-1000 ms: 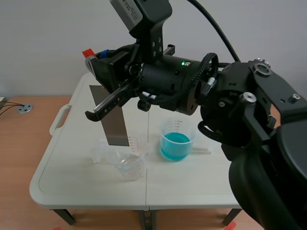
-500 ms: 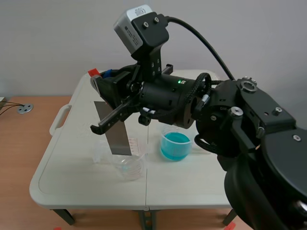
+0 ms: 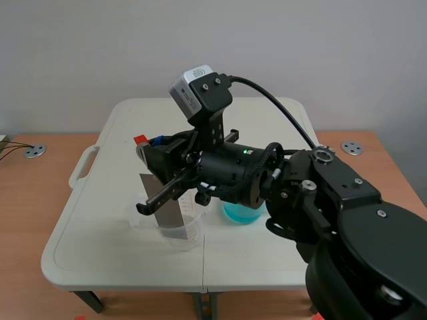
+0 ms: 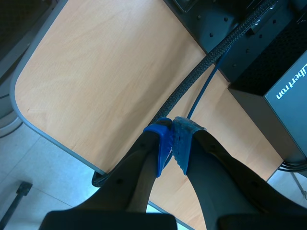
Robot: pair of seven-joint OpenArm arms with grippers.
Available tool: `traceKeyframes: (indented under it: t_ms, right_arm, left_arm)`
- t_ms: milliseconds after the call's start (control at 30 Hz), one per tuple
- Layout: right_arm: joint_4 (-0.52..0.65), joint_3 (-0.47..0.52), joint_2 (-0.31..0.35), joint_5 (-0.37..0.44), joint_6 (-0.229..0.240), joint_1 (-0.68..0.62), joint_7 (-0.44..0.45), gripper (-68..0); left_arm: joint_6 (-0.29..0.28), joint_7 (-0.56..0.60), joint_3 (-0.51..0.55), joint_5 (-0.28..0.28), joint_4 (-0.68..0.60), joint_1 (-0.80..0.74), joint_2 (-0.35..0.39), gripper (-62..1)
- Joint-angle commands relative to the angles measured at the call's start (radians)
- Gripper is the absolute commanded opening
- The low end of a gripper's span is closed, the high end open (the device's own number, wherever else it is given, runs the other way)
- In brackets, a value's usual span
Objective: Hold the metal plate by the orange handle, dip it into the blue solution, take it out and point at it, then put the plate back in the beaker on the left.
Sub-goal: 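Put the plate into the left beaker, then return to the home posture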
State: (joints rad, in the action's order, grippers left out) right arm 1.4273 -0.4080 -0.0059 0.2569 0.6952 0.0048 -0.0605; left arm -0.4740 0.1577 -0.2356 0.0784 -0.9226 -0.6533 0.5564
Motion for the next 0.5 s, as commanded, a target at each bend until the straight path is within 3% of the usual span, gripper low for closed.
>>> traceKeyframes:
  t_ms: [0,467]
  right_arm:
    - [0.004,0.001,-0.005,0.011,0.0,0.011,0.024,-66.2]
    - [-0.024,0.001,-0.002,0.004,0.0,0.012,0.026,-65.9]
  left_arm:
    - [-0.007,0.003,0.0,-0.003,-0.01,-0.008,0.001,-59.4]
    - [-0.007,0.003,0.0,-0.003,-0.01,-0.008,0.001,-59.4]
